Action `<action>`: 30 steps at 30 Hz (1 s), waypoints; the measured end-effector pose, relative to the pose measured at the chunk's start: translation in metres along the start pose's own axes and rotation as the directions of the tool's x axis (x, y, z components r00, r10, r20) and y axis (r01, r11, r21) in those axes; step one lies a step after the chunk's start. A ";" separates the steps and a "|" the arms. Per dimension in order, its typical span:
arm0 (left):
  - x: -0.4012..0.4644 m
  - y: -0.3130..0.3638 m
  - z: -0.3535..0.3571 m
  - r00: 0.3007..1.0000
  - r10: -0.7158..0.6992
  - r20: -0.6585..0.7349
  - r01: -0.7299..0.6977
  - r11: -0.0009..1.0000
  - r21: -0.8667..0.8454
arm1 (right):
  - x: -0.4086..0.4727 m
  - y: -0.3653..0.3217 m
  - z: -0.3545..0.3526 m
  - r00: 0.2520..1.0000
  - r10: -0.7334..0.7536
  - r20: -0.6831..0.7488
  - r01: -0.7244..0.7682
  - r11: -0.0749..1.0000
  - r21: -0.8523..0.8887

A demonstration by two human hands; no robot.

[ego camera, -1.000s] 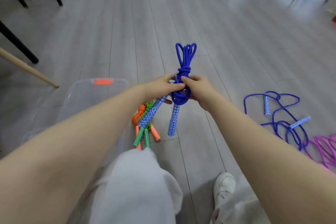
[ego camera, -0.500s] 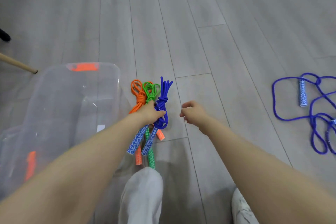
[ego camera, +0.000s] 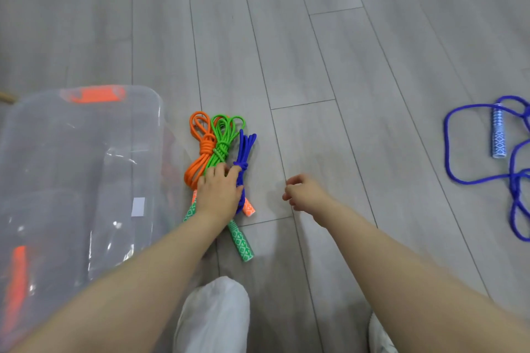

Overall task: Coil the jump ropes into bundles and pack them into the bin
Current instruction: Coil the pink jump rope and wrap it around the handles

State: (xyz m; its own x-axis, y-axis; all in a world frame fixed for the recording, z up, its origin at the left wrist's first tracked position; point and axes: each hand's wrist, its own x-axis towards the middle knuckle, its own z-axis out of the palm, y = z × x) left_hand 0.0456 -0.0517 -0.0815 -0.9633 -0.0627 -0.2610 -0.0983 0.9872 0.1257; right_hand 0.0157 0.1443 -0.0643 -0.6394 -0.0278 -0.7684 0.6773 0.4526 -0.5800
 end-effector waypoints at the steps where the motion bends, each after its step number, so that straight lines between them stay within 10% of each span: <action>1: -0.001 -0.002 0.001 1.000 0.015 0.019 -0.016 0.999 0.032 | 0.000 0.001 -0.001 1.000 0.000 0.006 0.000 1.000 -0.010; 16: 0.062 0.093 -0.071 0.936 0.252 0.246 -0.282 0.955 0.094 | -0.035 0.029 -0.188 0.995 0.016 -0.101 -0.068 0.840 -0.538; 30: 0.058 0.301 -0.052 0.744 0.385 0.545 -0.541 0.826 0.156 | -0.062 0.195 -0.396 0.805 0.224 -0.549 -0.351 0.926 -0.138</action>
State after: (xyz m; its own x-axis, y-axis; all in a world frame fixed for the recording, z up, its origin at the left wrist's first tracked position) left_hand -0.0525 0.2347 -0.0089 -0.6189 0.4136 -0.6678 0.4792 0.8724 0.0962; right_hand 0.0434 0.5870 -0.0230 -0.5630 0.5681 -0.6002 0.8018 0.5516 -0.2300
